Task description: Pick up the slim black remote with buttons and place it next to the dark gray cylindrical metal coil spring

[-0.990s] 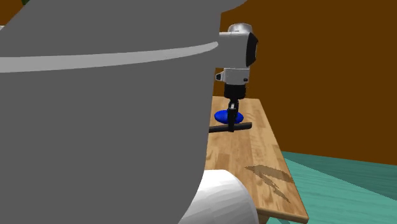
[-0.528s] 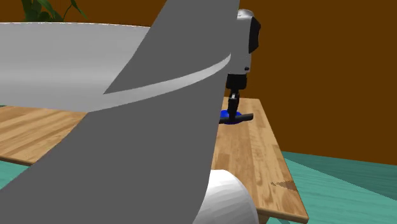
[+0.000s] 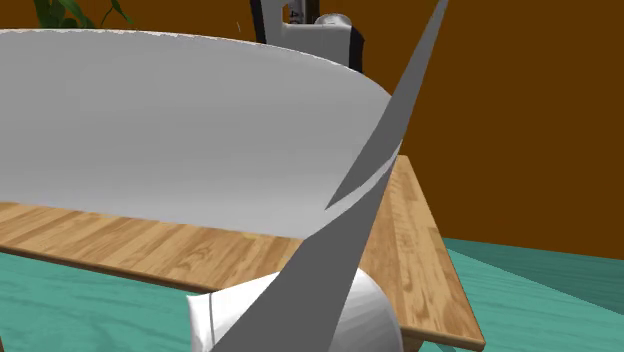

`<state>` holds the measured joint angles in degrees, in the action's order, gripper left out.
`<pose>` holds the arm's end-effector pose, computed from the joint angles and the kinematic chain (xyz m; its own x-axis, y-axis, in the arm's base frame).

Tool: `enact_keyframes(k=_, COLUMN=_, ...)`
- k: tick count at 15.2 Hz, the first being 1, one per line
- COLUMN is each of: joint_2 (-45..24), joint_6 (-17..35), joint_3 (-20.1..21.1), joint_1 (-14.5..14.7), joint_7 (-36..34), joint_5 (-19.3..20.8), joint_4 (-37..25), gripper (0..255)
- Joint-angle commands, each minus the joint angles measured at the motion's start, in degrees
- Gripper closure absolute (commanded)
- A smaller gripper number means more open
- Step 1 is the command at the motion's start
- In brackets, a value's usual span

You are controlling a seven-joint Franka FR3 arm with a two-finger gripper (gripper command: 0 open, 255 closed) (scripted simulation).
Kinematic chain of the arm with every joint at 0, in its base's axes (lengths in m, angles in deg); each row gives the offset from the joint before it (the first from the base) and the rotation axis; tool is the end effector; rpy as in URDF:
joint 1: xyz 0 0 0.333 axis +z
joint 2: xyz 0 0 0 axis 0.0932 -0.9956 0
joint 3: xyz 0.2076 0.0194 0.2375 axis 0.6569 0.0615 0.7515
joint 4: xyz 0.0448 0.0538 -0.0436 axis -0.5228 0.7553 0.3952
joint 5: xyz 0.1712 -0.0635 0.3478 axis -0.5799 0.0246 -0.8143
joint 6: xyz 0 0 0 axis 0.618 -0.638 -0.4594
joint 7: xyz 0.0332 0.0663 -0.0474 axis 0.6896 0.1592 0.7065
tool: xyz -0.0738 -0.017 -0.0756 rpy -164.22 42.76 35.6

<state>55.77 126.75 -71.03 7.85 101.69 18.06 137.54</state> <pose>0.4340 -0.1855 0.4362 0.4771 0.8788 -0.0098 0.8756 -0.4762 -0.0809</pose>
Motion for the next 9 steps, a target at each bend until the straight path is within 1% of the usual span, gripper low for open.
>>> enact_keyframes(k=1, joint_2=0.51, joint_6=0.08, joint_3=2.04, joint_1=1.19, joint_7=-3.13, joint_5=-0.48, joint_4=0.76, gripper=255)
enact_keyframes(k=9, joint_2=-1.34, joint_6=0.61, joint_3=8.96, joint_1=6.42, joint_7=-13.34, joint_5=-4.04, joint_4=0.10, gripper=255)
